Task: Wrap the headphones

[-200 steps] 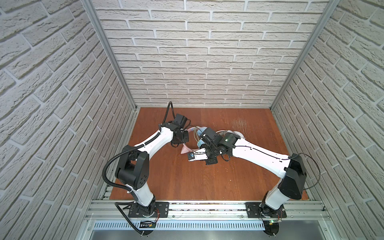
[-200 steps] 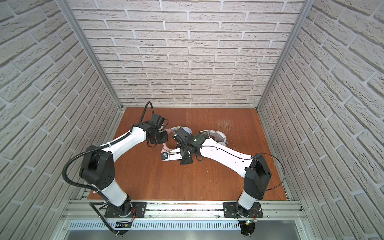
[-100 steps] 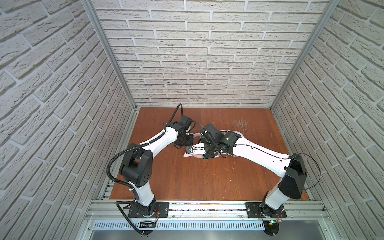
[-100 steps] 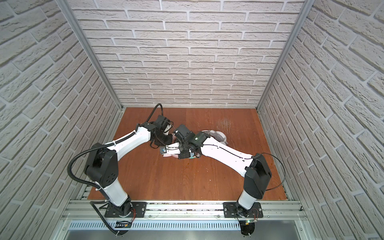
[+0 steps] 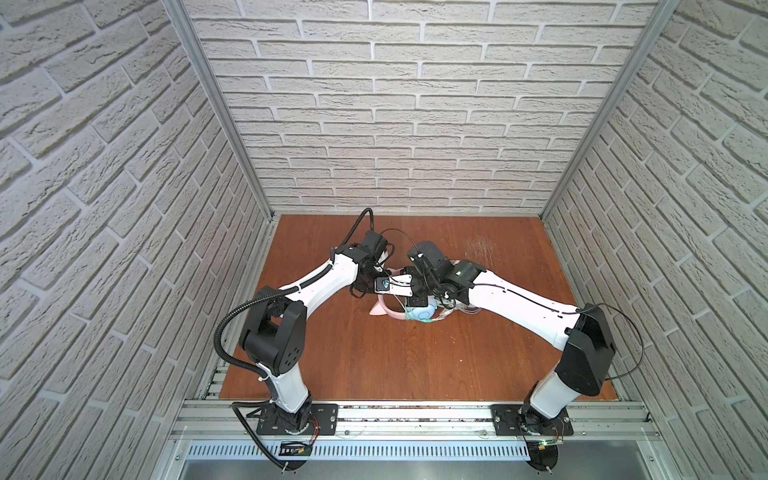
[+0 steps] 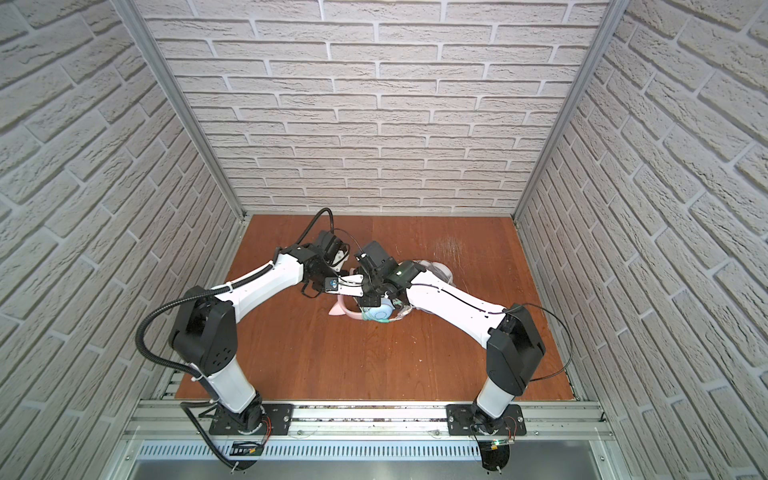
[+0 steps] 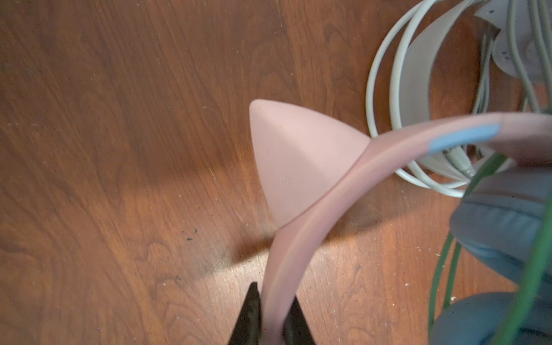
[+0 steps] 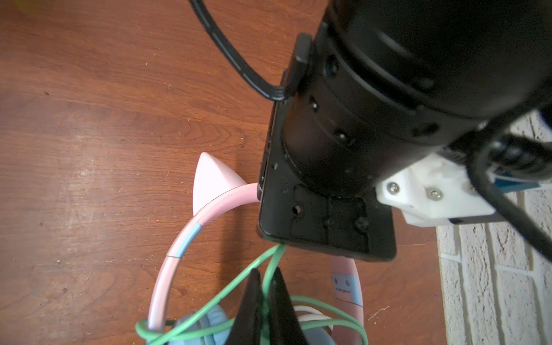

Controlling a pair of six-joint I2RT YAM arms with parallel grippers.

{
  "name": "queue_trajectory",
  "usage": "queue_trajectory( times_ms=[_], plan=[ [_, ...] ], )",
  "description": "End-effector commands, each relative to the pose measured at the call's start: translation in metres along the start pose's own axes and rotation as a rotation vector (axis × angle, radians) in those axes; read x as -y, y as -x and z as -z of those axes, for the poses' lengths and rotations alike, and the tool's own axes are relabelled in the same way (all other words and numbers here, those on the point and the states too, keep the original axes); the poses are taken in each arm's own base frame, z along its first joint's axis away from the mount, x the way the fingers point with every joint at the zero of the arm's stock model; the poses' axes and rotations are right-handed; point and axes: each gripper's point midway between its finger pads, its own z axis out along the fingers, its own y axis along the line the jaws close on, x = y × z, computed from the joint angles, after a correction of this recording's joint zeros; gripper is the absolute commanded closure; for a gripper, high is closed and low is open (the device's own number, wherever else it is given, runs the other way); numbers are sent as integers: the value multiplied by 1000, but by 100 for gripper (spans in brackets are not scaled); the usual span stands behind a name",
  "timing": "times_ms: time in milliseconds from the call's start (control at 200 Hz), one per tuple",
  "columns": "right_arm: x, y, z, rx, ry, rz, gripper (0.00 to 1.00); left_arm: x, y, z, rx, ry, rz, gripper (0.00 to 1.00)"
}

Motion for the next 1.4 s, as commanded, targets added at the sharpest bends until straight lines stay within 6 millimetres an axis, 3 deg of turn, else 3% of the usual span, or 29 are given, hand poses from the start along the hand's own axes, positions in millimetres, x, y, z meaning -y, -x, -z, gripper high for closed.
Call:
queue_trajectory(
  times_ms=[0, 290, 925, 1395],
  plan=[
    [12, 13, -3, 83, -25, -52, 95, 24, 12, 13, 38, -77, -49, 100],
    [19, 2, -7, 109, -27, -150, 95, 25, 11, 13, 29, -75, -57, 100],
    [0, 29, 13, 286, 51, -55, 95, 21, 9, -3, -37, -53, -26, 100],
    [-5, 38, -3, 346, 117, -92, 95, 32, 13, 8, 7, -117, -48, 100]
  ],
)
